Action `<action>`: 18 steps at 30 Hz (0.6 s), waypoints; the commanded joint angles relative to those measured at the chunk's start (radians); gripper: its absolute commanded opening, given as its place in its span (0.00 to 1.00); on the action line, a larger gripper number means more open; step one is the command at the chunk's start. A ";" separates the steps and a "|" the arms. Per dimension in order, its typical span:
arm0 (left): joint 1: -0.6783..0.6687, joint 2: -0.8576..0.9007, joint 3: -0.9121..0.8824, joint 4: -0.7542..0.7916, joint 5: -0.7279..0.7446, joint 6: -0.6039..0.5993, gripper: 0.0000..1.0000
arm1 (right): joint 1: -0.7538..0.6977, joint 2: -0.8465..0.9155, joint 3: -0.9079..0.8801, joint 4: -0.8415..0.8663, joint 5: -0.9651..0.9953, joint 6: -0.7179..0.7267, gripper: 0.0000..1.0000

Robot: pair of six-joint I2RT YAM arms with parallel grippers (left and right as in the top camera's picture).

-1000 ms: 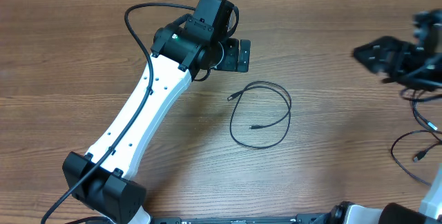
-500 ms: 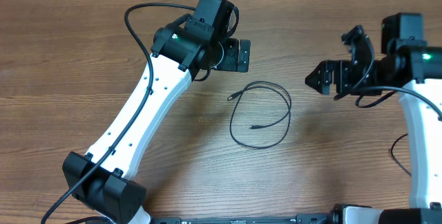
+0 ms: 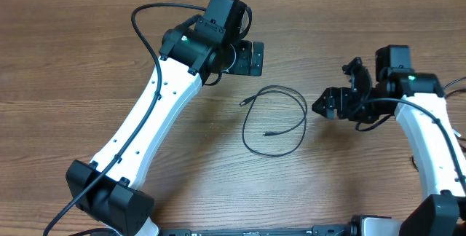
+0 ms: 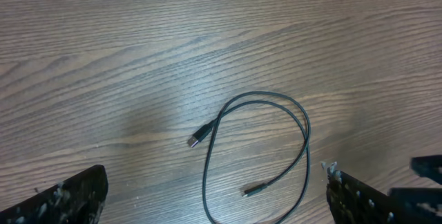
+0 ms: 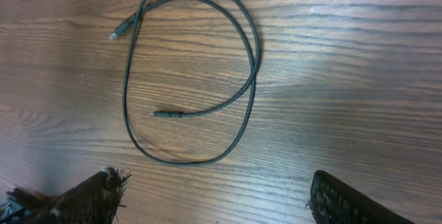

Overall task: Untangle cables
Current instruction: 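Move the right gripper leftward over the remaining black cable loop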

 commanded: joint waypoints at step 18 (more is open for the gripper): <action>-0.002 -0.016 0.015 0.001 0.008 -0.013 0.99 | 0.311 0.163 -0.029 0.172 0.339 0.213 0.93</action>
